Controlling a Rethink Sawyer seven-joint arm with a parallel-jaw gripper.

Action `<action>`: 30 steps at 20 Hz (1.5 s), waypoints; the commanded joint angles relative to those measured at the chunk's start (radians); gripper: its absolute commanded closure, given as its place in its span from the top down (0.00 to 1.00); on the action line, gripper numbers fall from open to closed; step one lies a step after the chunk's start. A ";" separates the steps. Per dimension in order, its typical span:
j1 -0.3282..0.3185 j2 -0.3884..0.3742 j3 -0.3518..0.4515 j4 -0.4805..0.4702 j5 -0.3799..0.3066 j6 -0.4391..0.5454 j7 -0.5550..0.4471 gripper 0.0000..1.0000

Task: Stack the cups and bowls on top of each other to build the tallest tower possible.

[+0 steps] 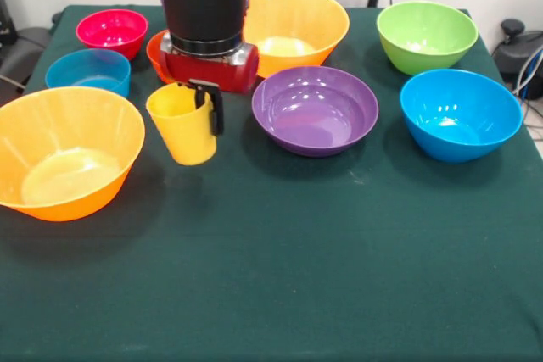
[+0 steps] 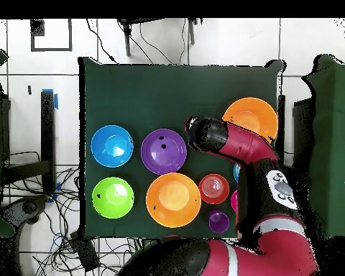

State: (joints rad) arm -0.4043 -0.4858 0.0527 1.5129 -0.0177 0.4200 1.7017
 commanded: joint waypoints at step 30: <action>0.191 0.262 -0.101 -0.434 0.131 0.136 0.177 0.00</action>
State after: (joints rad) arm -0.2637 -0.2497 -0.0790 1.1602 0.0805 0.4269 1.7036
